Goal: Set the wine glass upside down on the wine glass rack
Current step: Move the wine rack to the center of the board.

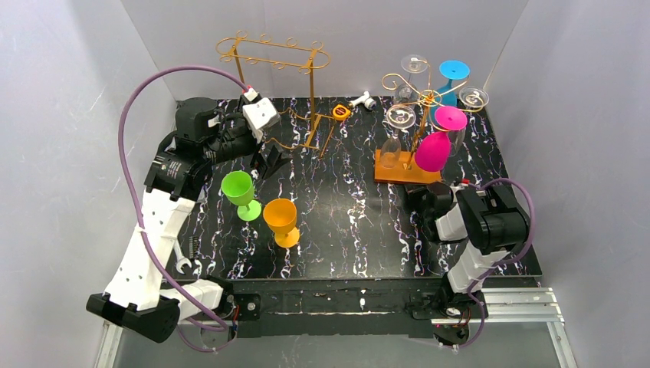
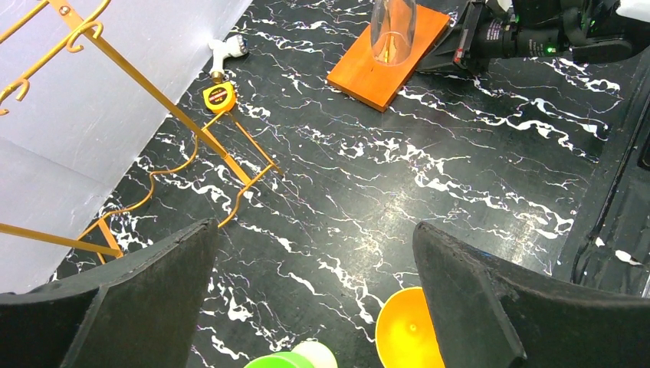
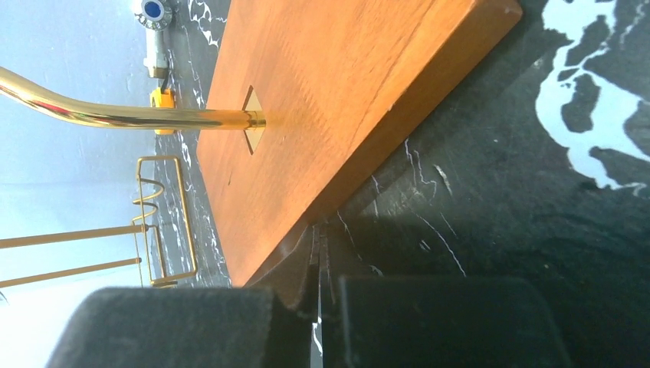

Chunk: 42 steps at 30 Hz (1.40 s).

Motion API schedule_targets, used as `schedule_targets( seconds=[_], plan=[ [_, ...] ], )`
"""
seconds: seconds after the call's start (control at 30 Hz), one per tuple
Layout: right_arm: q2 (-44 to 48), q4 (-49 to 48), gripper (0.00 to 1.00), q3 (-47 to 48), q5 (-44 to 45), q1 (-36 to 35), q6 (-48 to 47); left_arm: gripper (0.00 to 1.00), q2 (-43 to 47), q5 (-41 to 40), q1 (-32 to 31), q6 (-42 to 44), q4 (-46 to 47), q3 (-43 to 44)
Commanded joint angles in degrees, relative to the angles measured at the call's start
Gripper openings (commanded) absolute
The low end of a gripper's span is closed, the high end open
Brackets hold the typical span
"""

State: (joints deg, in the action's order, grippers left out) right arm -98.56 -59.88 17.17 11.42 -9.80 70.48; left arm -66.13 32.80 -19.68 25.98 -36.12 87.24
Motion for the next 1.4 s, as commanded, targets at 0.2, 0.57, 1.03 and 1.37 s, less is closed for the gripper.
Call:
schedule_targets(
  seconds=[0.2,0.57,1.03,1.37],
  plan=[
    [-3.4,1.4,0.01,4.6,0.0,0.8,-1.0,0.98,0.5,0.1,0.0,0.6,-0.6,2.0],
    [-6.6,3.2,0.01,9.9,-0.2,1.1,-1.2,0.98,0.8,0.2,-0.1,1.5,-1.6,1.6],
    [-6.1,9.1,0.01,13.0,-0.4,5.8,-5.6,0.98,0.1,-0.3,0.0,2.9,-1.7,0.9],
    [-3.2,11.0,0.18,13.9,-5.2,7.3,-9.1,0.98,-6.9,-5.3,-0.1,8.0,-1.4,5.8]
  ],
)
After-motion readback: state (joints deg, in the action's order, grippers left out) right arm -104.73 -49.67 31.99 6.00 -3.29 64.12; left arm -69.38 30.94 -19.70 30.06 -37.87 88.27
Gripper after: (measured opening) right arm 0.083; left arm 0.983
